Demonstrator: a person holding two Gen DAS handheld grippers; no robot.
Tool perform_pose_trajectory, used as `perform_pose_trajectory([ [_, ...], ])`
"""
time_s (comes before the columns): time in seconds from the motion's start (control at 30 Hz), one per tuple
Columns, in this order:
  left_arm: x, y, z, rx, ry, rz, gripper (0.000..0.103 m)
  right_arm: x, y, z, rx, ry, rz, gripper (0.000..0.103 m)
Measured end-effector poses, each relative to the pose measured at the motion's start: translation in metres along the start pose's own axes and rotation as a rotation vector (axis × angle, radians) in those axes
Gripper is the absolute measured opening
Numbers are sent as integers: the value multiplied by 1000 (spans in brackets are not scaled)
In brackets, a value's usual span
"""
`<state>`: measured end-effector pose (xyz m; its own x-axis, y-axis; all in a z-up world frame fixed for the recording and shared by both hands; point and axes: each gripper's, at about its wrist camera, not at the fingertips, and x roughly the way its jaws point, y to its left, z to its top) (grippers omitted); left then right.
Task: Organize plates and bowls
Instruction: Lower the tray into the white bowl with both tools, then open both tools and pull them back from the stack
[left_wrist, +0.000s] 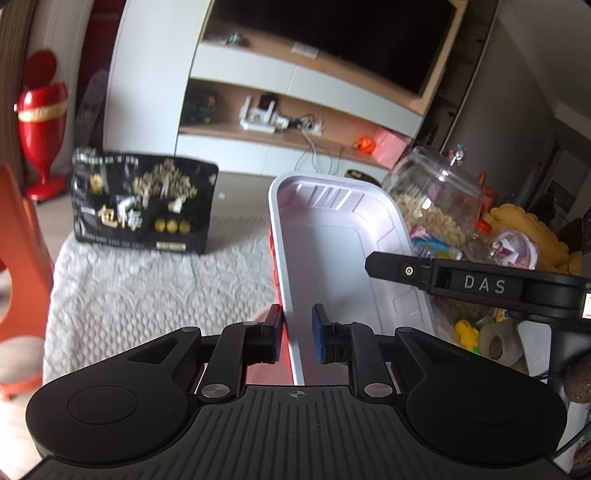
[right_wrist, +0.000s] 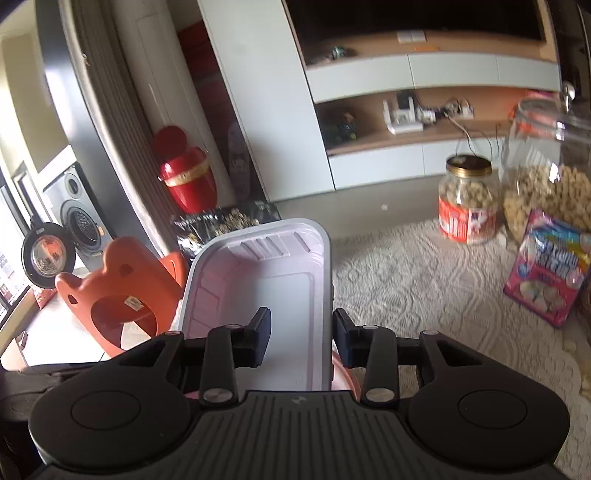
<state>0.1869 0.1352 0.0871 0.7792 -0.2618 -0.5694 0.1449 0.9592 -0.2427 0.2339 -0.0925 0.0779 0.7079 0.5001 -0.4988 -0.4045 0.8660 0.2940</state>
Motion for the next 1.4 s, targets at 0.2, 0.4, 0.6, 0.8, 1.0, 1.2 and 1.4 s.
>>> perform_pose_trajectory([
  [0.2, 17, -9, -16, 60, 85, 144, 19, 12, -8, -29, -37, 74, -79, 38],
  [0.4, 27, -4, -22, 55, 122, 138, 19, 18, -14, -33, -20, 90, -88, 38],
  [0.6, 43, 9, -7, 19, 83, 156, 19, 58, -37, -2, 217, 179, -60, 38],
  [0.8, 15, 11, 6, 10, 15, 6, 21, 11, -14, 13, 108, -37, 54, 43],
  [1.0, 17, -4, -8, 84, 104, 139, 21, 12, -13, -12, 59, 22, 2, 44],
  [1.2, 24, -6, -18, 101, 137, 158, 21, 27, -25, -36, 56, 88, -73, 44],
  [1.4, 23, -3, -20, 90, 126, 177, 20, 18, -32, -52, 51, 94, -61, 44],
])
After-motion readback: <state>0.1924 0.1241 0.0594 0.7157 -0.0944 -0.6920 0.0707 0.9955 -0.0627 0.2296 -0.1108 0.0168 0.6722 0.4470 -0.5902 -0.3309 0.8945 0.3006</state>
